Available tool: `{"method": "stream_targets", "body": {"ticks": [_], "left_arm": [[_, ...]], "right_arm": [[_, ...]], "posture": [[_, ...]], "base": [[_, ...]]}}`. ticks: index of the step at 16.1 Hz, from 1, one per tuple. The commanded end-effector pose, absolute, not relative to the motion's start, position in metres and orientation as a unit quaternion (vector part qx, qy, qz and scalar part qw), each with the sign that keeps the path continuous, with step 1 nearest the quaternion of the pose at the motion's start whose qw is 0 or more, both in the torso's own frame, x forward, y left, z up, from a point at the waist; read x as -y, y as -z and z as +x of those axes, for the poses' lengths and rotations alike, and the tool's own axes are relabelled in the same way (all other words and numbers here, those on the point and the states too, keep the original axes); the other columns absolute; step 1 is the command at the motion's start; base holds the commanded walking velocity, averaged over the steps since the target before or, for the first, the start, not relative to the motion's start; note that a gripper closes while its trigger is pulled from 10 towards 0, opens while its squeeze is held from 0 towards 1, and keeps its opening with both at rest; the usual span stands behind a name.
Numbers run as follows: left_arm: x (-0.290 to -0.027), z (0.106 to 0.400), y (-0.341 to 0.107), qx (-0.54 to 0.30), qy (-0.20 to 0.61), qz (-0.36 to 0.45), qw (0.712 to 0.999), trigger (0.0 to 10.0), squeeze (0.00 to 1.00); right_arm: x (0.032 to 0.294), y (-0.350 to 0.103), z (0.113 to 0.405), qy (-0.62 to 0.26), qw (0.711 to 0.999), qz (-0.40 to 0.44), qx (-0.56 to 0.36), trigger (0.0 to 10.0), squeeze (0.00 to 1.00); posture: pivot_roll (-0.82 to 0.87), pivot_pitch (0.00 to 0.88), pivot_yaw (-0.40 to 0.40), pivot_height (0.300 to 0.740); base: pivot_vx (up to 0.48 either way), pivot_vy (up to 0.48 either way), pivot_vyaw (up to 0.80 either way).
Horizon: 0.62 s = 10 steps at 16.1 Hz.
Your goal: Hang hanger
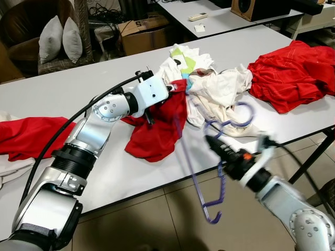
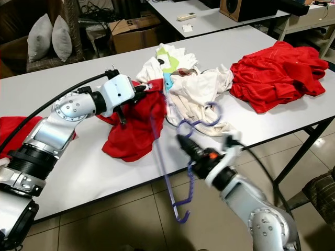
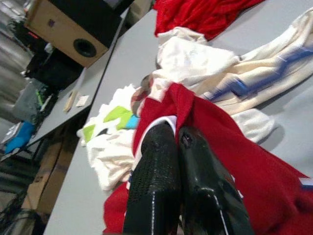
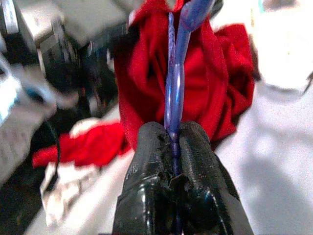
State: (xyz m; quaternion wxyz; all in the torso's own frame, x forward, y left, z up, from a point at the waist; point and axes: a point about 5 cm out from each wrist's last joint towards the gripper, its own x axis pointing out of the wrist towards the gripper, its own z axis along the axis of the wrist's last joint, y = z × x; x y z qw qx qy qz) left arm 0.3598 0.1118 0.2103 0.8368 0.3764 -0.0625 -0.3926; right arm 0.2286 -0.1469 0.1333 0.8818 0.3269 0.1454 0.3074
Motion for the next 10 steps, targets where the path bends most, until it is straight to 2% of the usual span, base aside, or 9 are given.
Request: {"method": "stream_targets", "body": {"ticks": [1,3,5,6,7,8,10], "left_arm": [[-0.117,0.366,-0.225,0.079,0.361,0.384,0.846,0.0,0.0],[-0.125,0.37,-0.233,0.083,0.332,0.406,0.848,0.0,0.0],[-0.136,0.372,-0.237,0.076,0.323,0.46,0.824,0.0,0.0],[-0.14,0.37,-0.242,0.073,0.33,0.462,0.82,0.0,0.0],[-0.142,0.369,-0.243,0.072,0.333,0.461,0.82,0.0,0.0],[-0.144,0.369,-0.243,0.07,0.335,0.464,0.817,0.0,0.0],[-0.147,0.37,-0.244,0.072,0.327,0.469,0.817,0.0,0.0]], "right_arm": [[0.143,-0.133,0.225,-0.321,0.882,0.305,-0.16,10.0,0.0],[0.148,-0.129,0.222,-0.318,0.892,0.274,-0.172,10.0,0.0],[0.165,-0.127,0.221,-0.276,0.914,0.244,-0.169,10.0,0.0],[0.19,-0.127,0.23,-0.195,0.94,0.239,-0.145,10.0,0.0],[0.203,-0.129,0.235,-0.157,0.948,0.245,-0.128,10.0,0.0],[0.212,-0.133,0.239,-0.134,0.948,0.265,-0.11,10.0,0.0],[0.212,-0.136,0.239,-0.145,0.947,0.264,-0.109,10.0,0.0]], "posture": [[-0.12,0.0,0.104,0.74],[-0.11,0.0,0.103,0.74],[-0.11,0.0,0.1,0.74],[-0.11,0.0,0.105,0.74],[-0.12,0.0,0.108,0.74],[-0.12,0.0,0.109,0.74],[-0.12,0.0,0.108,0.74]], "base": [[0.0,0.0,0.0],[0.0,0.0,0.0],[0.0,0.0,0.0],[0.0,0.0,0.0],[0.0,0.0,0.0],[0.0,0.0,0.0],[0.0,0.0,0.0]]}}
